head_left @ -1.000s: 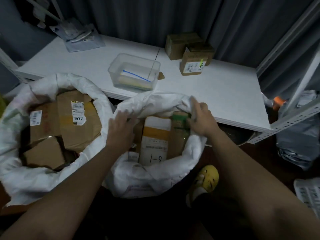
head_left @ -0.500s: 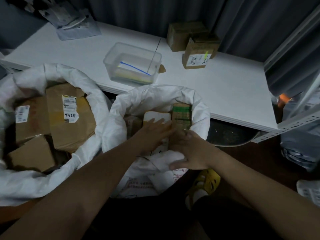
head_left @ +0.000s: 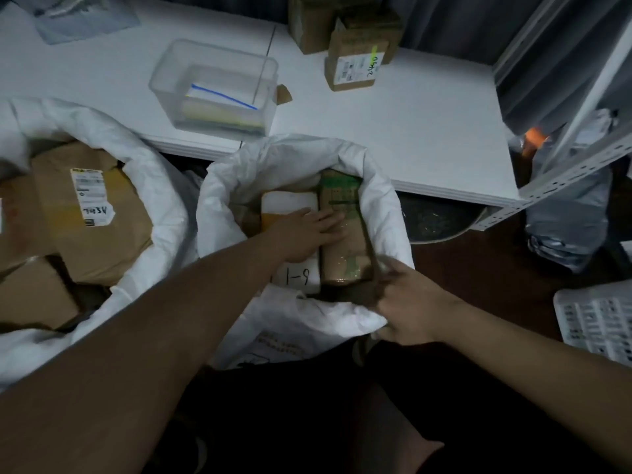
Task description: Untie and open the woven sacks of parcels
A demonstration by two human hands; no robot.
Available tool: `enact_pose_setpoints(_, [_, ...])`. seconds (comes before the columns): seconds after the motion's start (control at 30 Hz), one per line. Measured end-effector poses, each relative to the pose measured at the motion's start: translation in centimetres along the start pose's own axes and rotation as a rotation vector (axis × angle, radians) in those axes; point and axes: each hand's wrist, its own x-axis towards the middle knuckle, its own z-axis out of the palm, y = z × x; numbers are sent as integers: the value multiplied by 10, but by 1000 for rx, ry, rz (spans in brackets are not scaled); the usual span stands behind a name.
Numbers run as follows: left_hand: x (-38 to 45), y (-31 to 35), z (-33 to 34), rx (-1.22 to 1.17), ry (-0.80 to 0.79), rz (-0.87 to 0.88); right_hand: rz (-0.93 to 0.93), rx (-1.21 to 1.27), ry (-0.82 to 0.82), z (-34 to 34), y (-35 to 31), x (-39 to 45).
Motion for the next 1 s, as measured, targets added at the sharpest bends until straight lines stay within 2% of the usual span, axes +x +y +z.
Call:
enact_pose_setpoints(0.07, [-5,7,-7,-78,-9,-28,66,-46,-31,0,-7,5])
enact_pose_setpoints(0.13, [-15,11,-7,-121,144,-167,82,29,111,-2,-19,13])
enact_pose_setpoints(0.2, [-39,11,-3,-189,292,-527,55,131,292,0,-38,24])
enact_pose_setpoints(0.27, [-70,13,7,-392,294,-947,38,105,377,4,-58,33])
enact_pose_setpoints(0.33, [-97,19,20,-627,280,-1201,2,135,447,9,-68,38])
enact_pose_setpoints(0.4, [-116,27,34,-780,232,-1215,-69,195,437,13,-72,37])
enact_pose_setpoints(0.47, [-128,33,45,-847,237,-1134,-92,279,326,7,-74,32])
enact_pose_setpoints(0.5, [-132,34,44,-877,251,-1094,-21,311,298,3,-72,30])
enact_pose_setpoints(0.57, [-136,28,43,-867,307,-1035,256,402,226,-6,-62,32])
enact_pose_setpoints(0.63, [-139,22,36,-884,340,-1041,464,447,105,-11,-55,38])
enact_pose_setpoints(0.7, [-143,17,35,-877,325,-1074,482,450,12,-13,-57,45])
enact_pose_setpoints(0.87, [-173,8,15,-719,274,-961,516,340,-66,-52,-76,52])
enact_pose_setpoints(1.0, [-226,3,-41,-659,318,-929,499,463,7,-114,-93,54])
